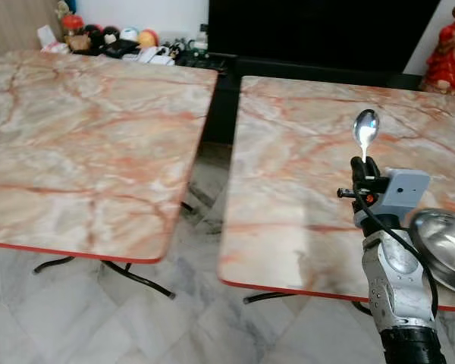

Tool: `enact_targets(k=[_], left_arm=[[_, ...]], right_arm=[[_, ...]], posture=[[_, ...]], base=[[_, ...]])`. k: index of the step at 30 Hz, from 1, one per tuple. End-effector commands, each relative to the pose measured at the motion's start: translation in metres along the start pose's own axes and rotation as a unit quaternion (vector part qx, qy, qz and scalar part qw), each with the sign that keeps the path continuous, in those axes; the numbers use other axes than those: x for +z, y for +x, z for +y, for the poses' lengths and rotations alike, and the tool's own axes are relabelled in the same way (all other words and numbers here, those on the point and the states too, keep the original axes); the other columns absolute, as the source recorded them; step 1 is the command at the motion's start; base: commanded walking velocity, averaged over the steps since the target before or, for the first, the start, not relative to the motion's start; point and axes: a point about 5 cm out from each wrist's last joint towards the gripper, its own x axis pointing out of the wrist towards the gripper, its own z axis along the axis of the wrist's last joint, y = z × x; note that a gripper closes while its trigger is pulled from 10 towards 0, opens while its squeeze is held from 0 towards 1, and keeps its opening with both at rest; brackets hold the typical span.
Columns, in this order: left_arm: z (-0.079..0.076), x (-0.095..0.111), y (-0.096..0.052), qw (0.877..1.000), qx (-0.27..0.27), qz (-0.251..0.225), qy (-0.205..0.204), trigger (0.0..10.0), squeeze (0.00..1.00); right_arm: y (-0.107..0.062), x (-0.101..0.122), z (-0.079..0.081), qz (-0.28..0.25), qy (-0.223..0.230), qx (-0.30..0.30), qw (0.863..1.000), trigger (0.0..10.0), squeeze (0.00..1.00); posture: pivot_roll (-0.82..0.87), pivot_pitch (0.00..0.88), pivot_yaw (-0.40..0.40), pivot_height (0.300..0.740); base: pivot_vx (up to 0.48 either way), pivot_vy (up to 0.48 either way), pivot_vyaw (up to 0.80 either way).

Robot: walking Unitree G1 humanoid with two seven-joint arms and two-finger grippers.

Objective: Setting the table

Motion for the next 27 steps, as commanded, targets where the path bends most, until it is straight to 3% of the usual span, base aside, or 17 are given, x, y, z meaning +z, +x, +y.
enact_targets(k=[1, 6, 10, 21, 27], left_arm=[[0.012, -0.007, -0.004, 1.0, 0.012, 0.013, 0.002, 10.0, 0.0], [0.014, -0.001, -0.001, 1.0, 0.017, 0.011, 0.001, 10.0, 0.0], [0.007, 0.008, 0.002, 1.0, 0.013, 0.001, 0.003, 10.0, 0.0], [0.0, 0.014, 0.005, 1.0, 0.004, -0.011, 0.01, 10.0, 0.0], [0.0, 0.018, 0.005, 1.0, 0.006, -0.021, 0.014, 10.0, 0.0]], right_arm=[[0.002, 0.008, 0.002, -0.019, -0.002, 0.007, 1.0, 10.0, 0.0], [0.002, 0.009, -0.004, -0.021, -0.01, 0.001, 1.0, 10.0, 0.0], [0.002, 0.01, -0.009, -0.023, -0.013, -0.007, 1.0, 10.0, 0.0], [0.0, 0.008, -0.009, -0.02, -0.014, -0.01, 1.0, 10.0, 0.0], [-0.003, 0.001, -0.014, -0.001, -0.023, -0.02, 1.0, 10.0, 0.0]], posture=[[0.05, 0.087, -0.039, 0.74], [0.04, 0.076, -0.04, 0.74], [0.04, 0.062, -0.038, 0.74], [0.04, 0.052, -0.035, 0.74], [0.03, 0.059, -0.034, 0.74]], base=[[0.0, -0.48, 0.0], [0.0, -0.48, 0.0], [0.0, -0.48, 0.0], [0.0, -0.468, 0.0], [0.0, 0.0, 0.0]])
